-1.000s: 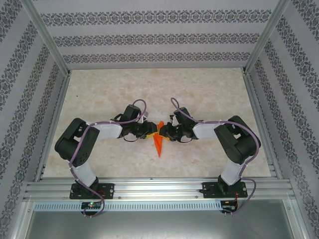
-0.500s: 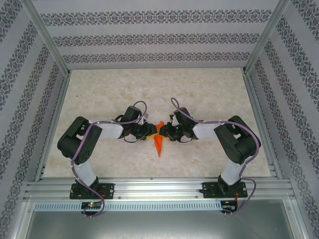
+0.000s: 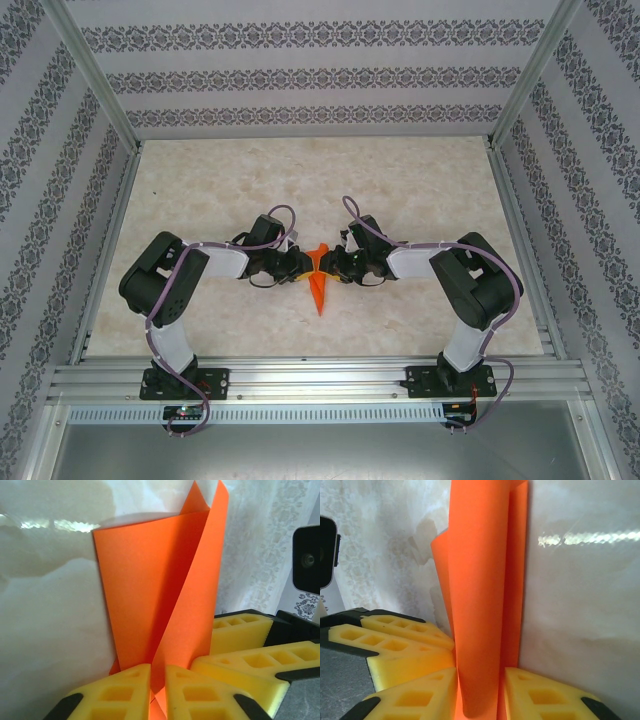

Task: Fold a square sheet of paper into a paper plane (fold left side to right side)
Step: Fold the wing for the fifth time at the center of the table.

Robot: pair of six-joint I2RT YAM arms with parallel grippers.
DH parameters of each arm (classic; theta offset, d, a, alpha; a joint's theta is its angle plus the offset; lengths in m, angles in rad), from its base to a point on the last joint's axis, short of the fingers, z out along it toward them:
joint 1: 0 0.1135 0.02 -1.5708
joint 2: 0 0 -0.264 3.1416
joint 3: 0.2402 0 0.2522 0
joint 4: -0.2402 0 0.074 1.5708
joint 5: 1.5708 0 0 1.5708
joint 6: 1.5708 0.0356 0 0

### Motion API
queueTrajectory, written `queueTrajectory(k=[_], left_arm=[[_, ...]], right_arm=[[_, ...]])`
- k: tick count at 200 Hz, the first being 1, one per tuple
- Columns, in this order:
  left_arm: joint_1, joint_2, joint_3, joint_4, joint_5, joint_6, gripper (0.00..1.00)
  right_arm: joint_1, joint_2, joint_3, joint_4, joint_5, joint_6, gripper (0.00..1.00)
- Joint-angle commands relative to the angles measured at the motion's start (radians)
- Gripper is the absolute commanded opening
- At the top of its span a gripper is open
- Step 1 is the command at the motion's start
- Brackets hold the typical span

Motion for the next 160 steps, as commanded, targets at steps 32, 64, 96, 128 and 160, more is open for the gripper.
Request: queueTrajectory(k=[32,64,96,128,160], left_arm=[[0.01,-0.008,-0.008,0.002,-0.022,0.014,0.06],[0.012,-0.012,-0.003,-0.035,-0.051,0.034,0.02],[0.016,-0.007,0.009,-0.076,-0.077,0.063,0.02],[0.017,0.01,0.009,-0.064,-0.075,0.066,0.02],[0.017,0.019,0.011,-0.043,-0.068,0.066,0.02]], right_arm=[[0.009,0.001,-0.005,-0.009,-0.001,-0.012,0.31],[0.009,-0.007,-0.001,-0.026,0.004,-0.023,0.32],[0.009,-0.013,-0.002,-0.035,0.005,-0.031,0.35],[0.009,-0.01,0.003,-0.038,0.001,-0.035,0.36],[0.009,-0.007,0.0,-0.042,-0.002,-0.037,0.35]])
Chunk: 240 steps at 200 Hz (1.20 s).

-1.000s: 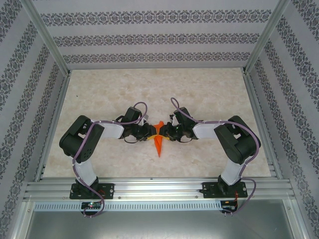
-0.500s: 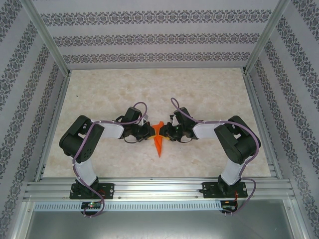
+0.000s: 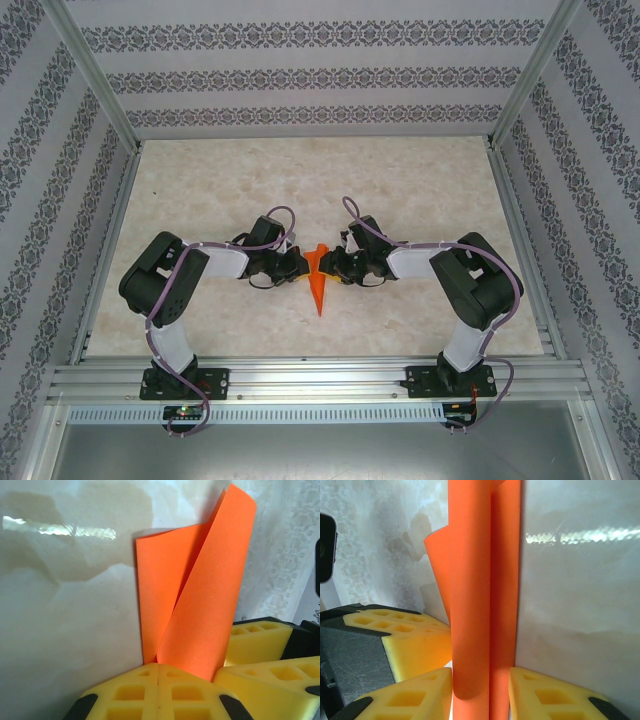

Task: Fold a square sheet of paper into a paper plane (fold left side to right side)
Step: Fold the wing for the fifth time at the center of the table.

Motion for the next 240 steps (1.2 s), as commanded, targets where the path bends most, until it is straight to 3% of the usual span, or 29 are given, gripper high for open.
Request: queueTrajectory(k=[1,187,240], left_arm=[[0.017,0.018,0.011,-0.002,-0.014,0.03,0.02],[0.016,0.044,0.033,-0.025,-0.015,0.063,0.03],[0.017,0.052,0.017,-0.011,-0.012,0.058,0.03]], right_arm=[[0.009,-0.006,0.001,-0.023,0.0,-0.031,0.36],[0.008,-0.04,-0.005,-0.016,0.001,-0.043,0.37],[0.022,-0.208,-0.011,-0.22,0.088,-0.13,0.37]])
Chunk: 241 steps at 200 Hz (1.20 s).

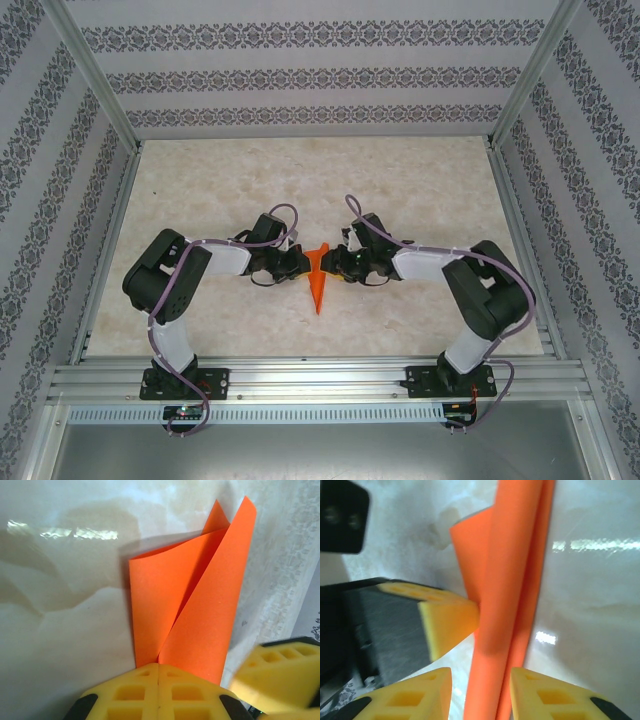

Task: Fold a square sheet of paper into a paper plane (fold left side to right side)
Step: Fold the wing for the fifth time at the center of the table.

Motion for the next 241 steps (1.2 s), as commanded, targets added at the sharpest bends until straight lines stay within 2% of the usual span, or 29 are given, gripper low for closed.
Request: queueTrajectory(k=[1,22,49,74,92,149,241], left_arm=[[0.012,0.024,-0.021,0.013,-0.016,0.019,0.03],[0.011,0.024,-0.023,0.016,-0.016,0.018,0.03],[0.011,0.027,-0.024,0.02,-0.016,0.019,0.03],[0.011,0.028,-0.023,0.016,-0.017,0.021,0.02],[0.011,0.029,-0.023,0.014,-0.018,0.022,0.03],[0.011,0.028,-0.018,0.006,-0.021,0.028,0.03],[0.011,0.044,-0.012,0.013,-0.015,0.027,0.03]], right_arm=[[0.024,-0.097,-0.004,-0.14,0.079,-0.076,0.37],[0.096,-0.179,0.023,-0.324,0.249,-0.131,0.36],[0.228,-0.245,0.029,-0.418,0.412,-0.112,0.35],[0.376,-0.226,0.079,-0.492,0.552,-0.081,0.34],[0.445,-0.184,0.123,-0.52,0.618,-0.065,0.34],[0.511,-0.013,0.281,-0.635,0.68,-0.085,0.33],[0.521,0.081,0.323,-0.681,0.637,-0.078,0.24]])
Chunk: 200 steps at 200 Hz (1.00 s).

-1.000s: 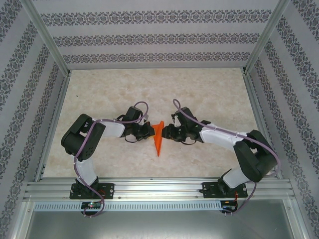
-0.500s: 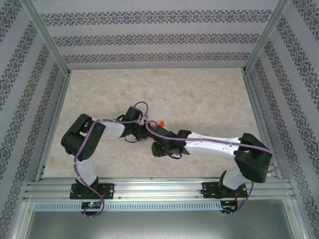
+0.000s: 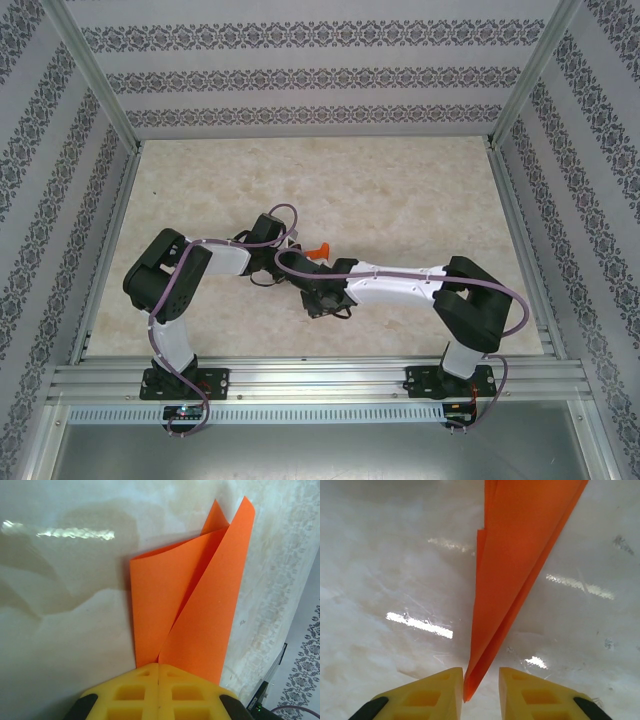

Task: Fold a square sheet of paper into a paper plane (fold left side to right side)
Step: Fold the wing for the fifth time at the center of the table.

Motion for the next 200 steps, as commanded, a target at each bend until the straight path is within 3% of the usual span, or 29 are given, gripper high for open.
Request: queueTrajectory(k=[1,200], left_arm=[[0.009,0.038,-0.005,-0.006,-0.028,0.027,0.03],[0.009,0.036,-0.01,0.0,-0.031,0.023,0.02]], right_arm=[[0.011,0.015,0.025,-0.027,-0.003,0.0,0.24],[0.032,0.059,0.029,-0.068,-0.015,0.033,0.09]])
